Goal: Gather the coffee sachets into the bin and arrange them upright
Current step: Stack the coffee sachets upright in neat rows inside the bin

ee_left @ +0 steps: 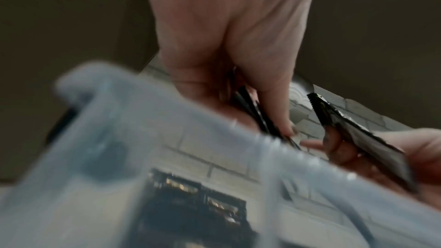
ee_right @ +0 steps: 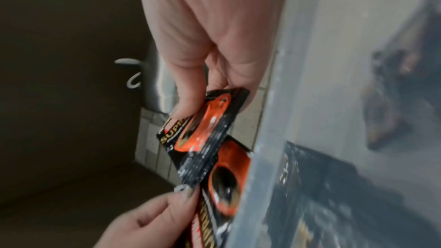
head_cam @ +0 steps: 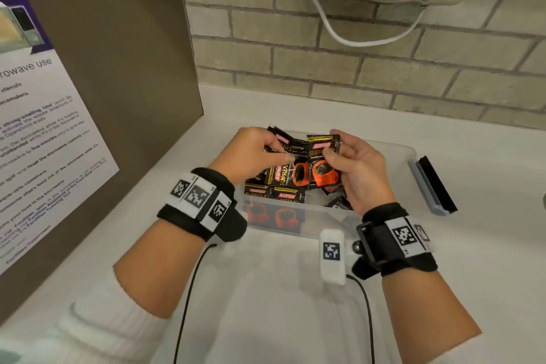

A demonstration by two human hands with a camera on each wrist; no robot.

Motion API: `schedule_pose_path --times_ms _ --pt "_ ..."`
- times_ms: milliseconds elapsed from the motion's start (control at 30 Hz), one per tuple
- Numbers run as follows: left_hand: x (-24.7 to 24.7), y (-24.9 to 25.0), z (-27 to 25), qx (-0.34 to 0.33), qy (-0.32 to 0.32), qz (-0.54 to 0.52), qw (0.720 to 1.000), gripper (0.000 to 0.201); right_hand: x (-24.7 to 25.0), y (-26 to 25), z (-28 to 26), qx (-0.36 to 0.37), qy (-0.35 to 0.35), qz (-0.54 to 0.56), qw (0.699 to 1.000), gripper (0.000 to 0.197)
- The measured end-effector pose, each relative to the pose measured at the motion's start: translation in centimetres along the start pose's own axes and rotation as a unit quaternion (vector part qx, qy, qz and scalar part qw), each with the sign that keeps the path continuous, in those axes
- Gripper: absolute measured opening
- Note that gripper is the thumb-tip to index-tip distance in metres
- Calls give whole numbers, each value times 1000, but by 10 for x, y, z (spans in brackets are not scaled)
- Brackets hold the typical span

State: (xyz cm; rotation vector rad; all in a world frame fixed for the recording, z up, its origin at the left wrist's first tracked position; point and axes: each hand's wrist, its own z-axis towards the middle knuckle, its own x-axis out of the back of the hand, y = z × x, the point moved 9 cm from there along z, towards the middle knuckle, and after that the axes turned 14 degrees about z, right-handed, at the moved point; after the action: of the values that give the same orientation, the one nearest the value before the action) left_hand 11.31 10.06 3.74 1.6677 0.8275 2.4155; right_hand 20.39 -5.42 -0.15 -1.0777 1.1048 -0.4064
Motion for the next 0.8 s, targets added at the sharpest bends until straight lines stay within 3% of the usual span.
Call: schedule_pose_path --times_ms 100,200,300,367,433,500,567,667,800 --pt "-3 18 5 -79 -64 89 991 17 -21 -16 -5 26 -64 -223 972 15" --pt "-4 28 9 -106 -72 83 988 13 -45 -13 -10 16 -163 -362 918 16" --pt "-6 32 9 -94 -70 53 992 12 -49 0 -13 -14 -191 -414 890 16" --pt "-11 27 7 -73 -66 15 995 13 -44 1 -13 -11 -177 -397 900 21" --pt "-14 13 3 -15 -63 -95 993 17 -36 -3 -10 5 -151 -343 927 22" --pt "-20 0 -3 44 -67 -221 972 23 -21 -8 -4 26 -89 -251 963 19" --pt "-27 -6 -10 59 -69 -275 957 34 1 -8 1 29 6 -130 991 5" --pt "-30 -9 -19 54 -36 -294 954 40 23 4 5 9 115 -19 993 16" --pt "-23 -10 -21 46 11 -332 942 58 22 11 6 24 143 -40 989 23"
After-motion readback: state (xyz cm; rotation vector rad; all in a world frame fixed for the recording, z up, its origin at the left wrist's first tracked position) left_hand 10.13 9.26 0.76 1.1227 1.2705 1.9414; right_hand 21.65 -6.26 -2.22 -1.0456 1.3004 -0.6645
